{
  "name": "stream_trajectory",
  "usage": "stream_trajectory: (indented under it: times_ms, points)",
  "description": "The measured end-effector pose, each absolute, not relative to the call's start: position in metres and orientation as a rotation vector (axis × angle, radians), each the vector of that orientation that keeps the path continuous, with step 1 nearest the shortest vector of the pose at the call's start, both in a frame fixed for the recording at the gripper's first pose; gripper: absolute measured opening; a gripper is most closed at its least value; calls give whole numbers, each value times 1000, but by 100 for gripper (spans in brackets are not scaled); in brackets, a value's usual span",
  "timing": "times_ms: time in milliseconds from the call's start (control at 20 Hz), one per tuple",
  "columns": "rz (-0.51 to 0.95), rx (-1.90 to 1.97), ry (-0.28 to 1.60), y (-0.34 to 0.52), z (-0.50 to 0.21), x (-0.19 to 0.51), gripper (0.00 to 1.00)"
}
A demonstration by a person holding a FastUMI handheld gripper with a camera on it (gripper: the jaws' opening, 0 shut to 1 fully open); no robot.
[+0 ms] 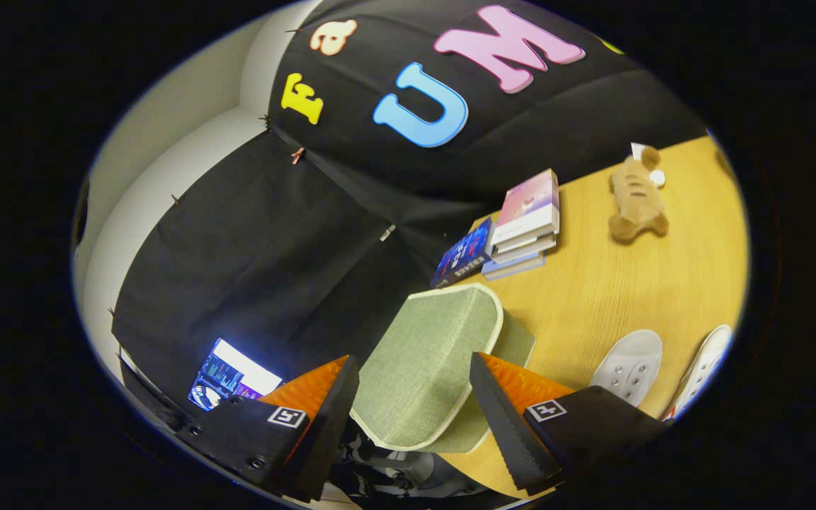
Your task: Open the storage box then place both shoes into the box .Put the left shoe in first, then the right shoe, with the right side of both shoes facing outward in a uniform manner.
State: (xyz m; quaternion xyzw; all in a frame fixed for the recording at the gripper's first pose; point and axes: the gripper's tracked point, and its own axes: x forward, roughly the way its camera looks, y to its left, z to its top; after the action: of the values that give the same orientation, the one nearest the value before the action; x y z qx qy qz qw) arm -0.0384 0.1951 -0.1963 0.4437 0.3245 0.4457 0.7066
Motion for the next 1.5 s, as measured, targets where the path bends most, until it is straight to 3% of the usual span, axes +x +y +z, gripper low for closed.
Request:
stream_trajectory:
  times_ms: [400,750,1000,1100,1300,1500]
  points:
    - [1105,1179,1094,247,-271,-55,96]
    - [1242,1367,1309,279,-263,-84,96]
    - [1289,1535,1332,282,-248,-82,93]
    - [1293,1532,1344,286,-256,-84,74]
    - [1325,1594,1309,279,-247,-84,9]
    - [1316,1562,1289,270,-233,-85,5]
